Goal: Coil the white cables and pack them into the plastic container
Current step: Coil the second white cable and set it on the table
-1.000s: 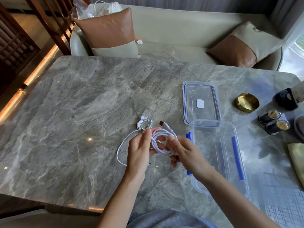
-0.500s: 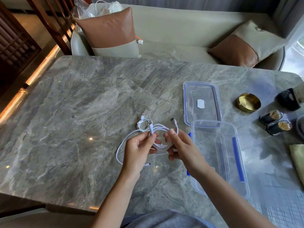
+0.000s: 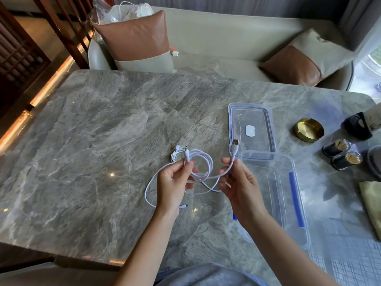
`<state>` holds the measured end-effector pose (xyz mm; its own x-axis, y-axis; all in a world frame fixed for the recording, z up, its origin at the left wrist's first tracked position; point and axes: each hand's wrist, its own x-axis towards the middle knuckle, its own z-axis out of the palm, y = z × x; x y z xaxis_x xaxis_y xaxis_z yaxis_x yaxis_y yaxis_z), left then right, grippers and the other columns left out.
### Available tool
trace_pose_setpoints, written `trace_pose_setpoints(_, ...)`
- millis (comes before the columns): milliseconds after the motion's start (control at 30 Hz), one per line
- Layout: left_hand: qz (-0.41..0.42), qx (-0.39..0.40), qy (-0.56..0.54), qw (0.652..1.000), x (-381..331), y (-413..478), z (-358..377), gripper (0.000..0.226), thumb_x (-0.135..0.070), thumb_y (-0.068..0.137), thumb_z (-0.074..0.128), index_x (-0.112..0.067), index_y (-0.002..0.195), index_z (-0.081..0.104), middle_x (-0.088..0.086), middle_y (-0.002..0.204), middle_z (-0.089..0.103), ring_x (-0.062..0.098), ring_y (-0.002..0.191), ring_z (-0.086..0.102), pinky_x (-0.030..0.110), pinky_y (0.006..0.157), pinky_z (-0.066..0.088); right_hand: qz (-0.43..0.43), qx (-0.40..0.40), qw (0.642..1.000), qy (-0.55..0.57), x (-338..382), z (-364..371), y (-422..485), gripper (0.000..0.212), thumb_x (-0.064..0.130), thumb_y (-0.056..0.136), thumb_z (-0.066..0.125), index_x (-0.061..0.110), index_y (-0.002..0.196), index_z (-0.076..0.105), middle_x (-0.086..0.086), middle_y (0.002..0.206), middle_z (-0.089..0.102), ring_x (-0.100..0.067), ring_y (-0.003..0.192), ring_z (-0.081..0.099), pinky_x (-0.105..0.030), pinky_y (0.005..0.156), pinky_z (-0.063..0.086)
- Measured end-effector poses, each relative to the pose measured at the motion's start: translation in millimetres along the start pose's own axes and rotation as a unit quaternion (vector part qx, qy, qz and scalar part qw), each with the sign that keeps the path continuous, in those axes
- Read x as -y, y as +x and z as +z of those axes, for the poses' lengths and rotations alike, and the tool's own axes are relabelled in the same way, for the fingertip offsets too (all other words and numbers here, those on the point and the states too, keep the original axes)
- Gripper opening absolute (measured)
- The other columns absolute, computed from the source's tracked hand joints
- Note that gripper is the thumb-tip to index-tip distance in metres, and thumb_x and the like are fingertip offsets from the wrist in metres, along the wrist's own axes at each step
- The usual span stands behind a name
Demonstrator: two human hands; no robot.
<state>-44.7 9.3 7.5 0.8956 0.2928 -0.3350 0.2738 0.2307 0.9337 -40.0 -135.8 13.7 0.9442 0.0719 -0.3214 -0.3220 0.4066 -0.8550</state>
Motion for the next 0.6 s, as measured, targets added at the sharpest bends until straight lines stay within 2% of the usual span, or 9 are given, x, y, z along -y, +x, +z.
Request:
trace_pose_setpoints(133, 0.006, -0.007, 0.011, 1.0, 1.7, 1.4, -4.0, 0.013, -0.016, 0.088, 0.061, -0.019, 0.081, 0.072, -0.007, 0.062, 0.07, 0.002, 0.056, 0.063, 0.016, 0.046, 0.048, -0.085, 0.101, 0.972, -0.193, 8.3, -7.0, -3.5, 0.03, 0.031, 0.09, 0.054, 0.021, 0.064, 0.067, 0.008, 0.061, 0.06, -0.011, 0.062, 0.05, -0.019, 0.061, 0.042)
trace_pose_setpoints(200, 0.019, -0.004, 0.028, 0.999, 1.3, 1.9, -4.7, 0.014, -0.017, 0.087, 0.062, -0.02, 0.079, 0.072, -0.006, 0.063, 0.071, 0.003, 0.057, 0.064, 0.017, 0.046, 0.049, -0.092, 0.15, 0.947, -0.271, 13.0, -8.6, -4.1, 0.028, 0.03, 0.087, 0.057, 0.019, 0.064, 0.068, 0.005, 0.063, 0.063, -0.01, 0.062, 0.052, -0.02, 0.06, 0.044)
trace_pose_setpoints(267, 0.035, 0.003, 0.049, 0.998, 1.2, 1.7, -2.8, 0.016, -0.018, 0.087, 0.062, -0.022, 0.076, 0.073, -0.004, 0.064, 0.071, 0.007, 0.06, 0.065, 0.02, 0.049, 0.051, -0.08, 0.173, 0.925, -0.329, 14.7, -7.9, -4.9, 0.029, 0.038, 0.084, 0.063, 0.017, 0.066, 0.069, -0.002, 0.066, 0.067, -0.01, 0.06, 0.055, -0.029, 0.059, 0.046)
trace_pose_setpoints(333, 0.053, 0.01, 0.07, 0.996, 0.3, 0.7, -1.1, 0.02, -0.017, 0.087, 0.062, -0.026, 0.073, 0.072, -0.005, 0.063, 0.071, 0.011, 0.061, 0.064, 0.024, 0.052, 0.054, -0.064, 0.158, 0.921, -0.349, 14.1, -4.8, -5.0, 0.032, 0.046, 0.078, 0.066, 0.017, 0.065, 0.069, -0.008, 0.064, 0.067, -0.014, 0.057, 0.056, -0.039, 0.057, 0.049)
trace_pose_setpoints(367, 0.061, 0.01, 0.077, 0.995, 0.1, 0.1, -1.3, 0.021, -0.016, 0.087, 0.062, -0.027, 0.072, 0.072, -0.006, 0.063, 0.071, 0.012, 0.061, 0.064, 0.026, 0.055, 0.055, -0.056, 0.139, 0.927, -0.345, 13.6, -3.7, -4.2, 0.031, 0.043, 0.078, 0.067, 0.015, 0.063, 0.069, -0.007, 0.059, 0.065, -0.014, 0.054, 0.057, -0.039, 0.056, 0.05)
trace_pose_setpoints(500, 0.109, 0.015, 0.106, 0.988, -0.8, -2.8, -5.8, 0.017, -0.016, 0.087, 0.062, -0.025, 0.078, 0.072, -0.001, 0.07, 0.073, 0.014, 0.067, 0.068, 0.035, 0.064, 0.056, -0.053, 0.048, 0.95, -0.303, 6.9, -5.2, 0.6, 0.029, 0.024, 0.085, 0.066, 0.014, 0.058, 0.063, 0.002, 0.047, 0.056, -0.014, 0.043, 0.057, -0.037, 0.052, 0.051)
trace_pose_setpoints(600, 0.156, 0.016, 0.156, 0.975, 0.4, -6.3, -6.9, 0.018, -0.016, 0.088, 0.062, -0.027, 0.077, 0.071, -0.003, 0.069, 0.073, 0.008, 0.066, 0.067, 0.026, 0.064, 0.053, -0.062, 0.014, 0.953, -0.295, -2.4, -2.9, -0.5, 0.031, 0.023, 0.085, 0.066, 0.02, 0.056, 0.058, 0.002, 0.04, 0.053, -0.013, 0.039, 0.055, -0.03, 0.047, 0.049)
